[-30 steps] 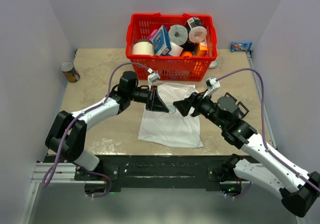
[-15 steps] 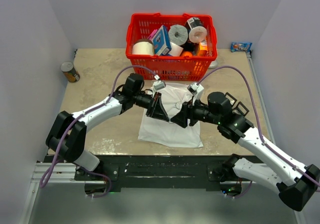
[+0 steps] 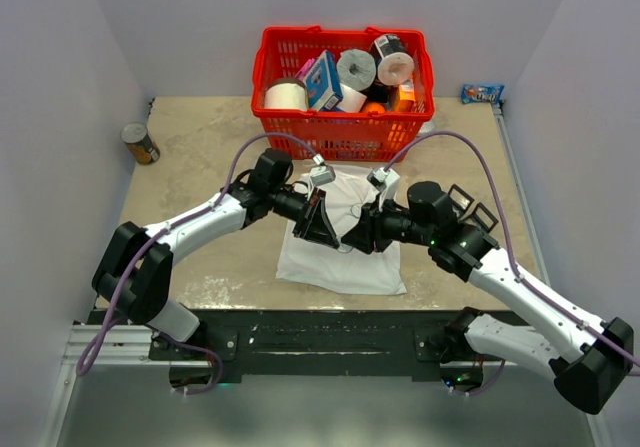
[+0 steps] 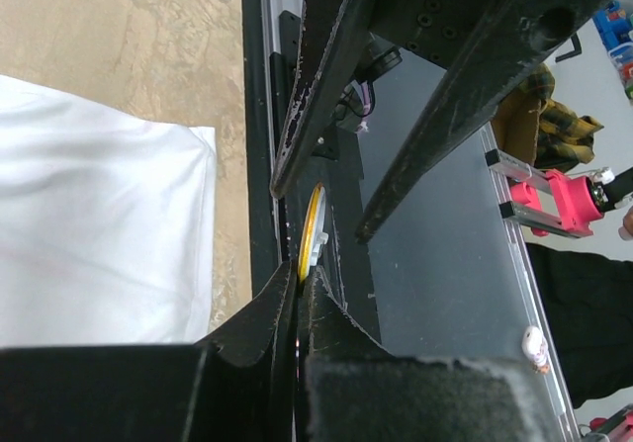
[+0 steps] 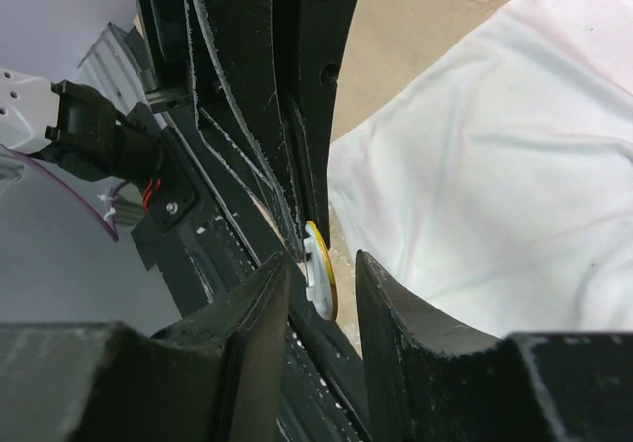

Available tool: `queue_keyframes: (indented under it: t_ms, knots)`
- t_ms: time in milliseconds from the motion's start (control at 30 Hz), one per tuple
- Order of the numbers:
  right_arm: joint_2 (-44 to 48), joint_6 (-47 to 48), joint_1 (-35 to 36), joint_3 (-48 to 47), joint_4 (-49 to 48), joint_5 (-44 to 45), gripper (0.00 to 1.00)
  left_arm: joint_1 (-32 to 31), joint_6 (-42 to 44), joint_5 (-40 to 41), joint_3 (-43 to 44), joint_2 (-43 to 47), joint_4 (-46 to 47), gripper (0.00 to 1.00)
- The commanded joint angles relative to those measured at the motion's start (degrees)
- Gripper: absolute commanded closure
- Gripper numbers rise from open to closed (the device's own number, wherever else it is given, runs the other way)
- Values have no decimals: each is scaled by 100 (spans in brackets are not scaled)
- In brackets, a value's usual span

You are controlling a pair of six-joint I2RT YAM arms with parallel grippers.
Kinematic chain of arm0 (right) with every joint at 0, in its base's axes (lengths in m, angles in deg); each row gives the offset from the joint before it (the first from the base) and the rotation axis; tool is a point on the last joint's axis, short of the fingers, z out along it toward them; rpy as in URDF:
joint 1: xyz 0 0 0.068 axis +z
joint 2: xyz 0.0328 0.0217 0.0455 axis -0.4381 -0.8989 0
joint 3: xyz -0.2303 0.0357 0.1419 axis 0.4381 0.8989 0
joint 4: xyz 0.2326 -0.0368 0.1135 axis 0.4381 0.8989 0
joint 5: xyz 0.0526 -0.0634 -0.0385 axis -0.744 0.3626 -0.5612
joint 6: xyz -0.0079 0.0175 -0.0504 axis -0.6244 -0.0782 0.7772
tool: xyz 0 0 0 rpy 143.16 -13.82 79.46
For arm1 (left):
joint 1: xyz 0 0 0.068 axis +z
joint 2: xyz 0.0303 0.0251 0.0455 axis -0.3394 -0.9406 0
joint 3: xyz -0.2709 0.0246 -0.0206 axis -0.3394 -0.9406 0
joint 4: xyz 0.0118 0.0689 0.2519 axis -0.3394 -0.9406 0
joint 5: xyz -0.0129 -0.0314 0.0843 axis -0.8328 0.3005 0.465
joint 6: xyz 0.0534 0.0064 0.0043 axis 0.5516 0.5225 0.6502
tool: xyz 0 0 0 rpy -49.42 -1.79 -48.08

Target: Pin the brooch onto the clothing

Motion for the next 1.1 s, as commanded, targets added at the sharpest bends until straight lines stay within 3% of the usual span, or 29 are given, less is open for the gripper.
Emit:
queue_keyframes:
  t_ms: [0,300,400,433,467,567,667,767,1000,1067]
  knots:
    - [27,149,-17,-1,-215,-182,66,-32,164,-211,236,141,-29,100]
    - [10,8,-17,262,-619,-393,79,-103,217,-290,236,194,-20,100]
    - [9,-1,-17,297,-654,-419,87,-103,190,-203,236,220,24,100]
    - [44,-36,-9,315,-680,-385,97,-94,129,-142,245,238,59,96]
    - [79,-71,-17,341,-715,-332,100,-77,94,-115,245,255,94,79]
    - [325,-343,-9,516,-1022,-69,100,-24,-290,25,157,334,453,51]
    - [667,-738,-9,815,-1532,256,100,108,-1281,105,-272,501,1734,43]
    - [949,-1090,-17,1105,-2050,607,100,170,-2207,96,-642,546,3192,43]
    - [1293,-1635,-17,1589,-2877,1030,100,170,-3035,228,-950,458,4066,44]
    - [1284,-1644,-9,1607,-2895,1022,100,161,-3316,237,-1012,414,4399,48]
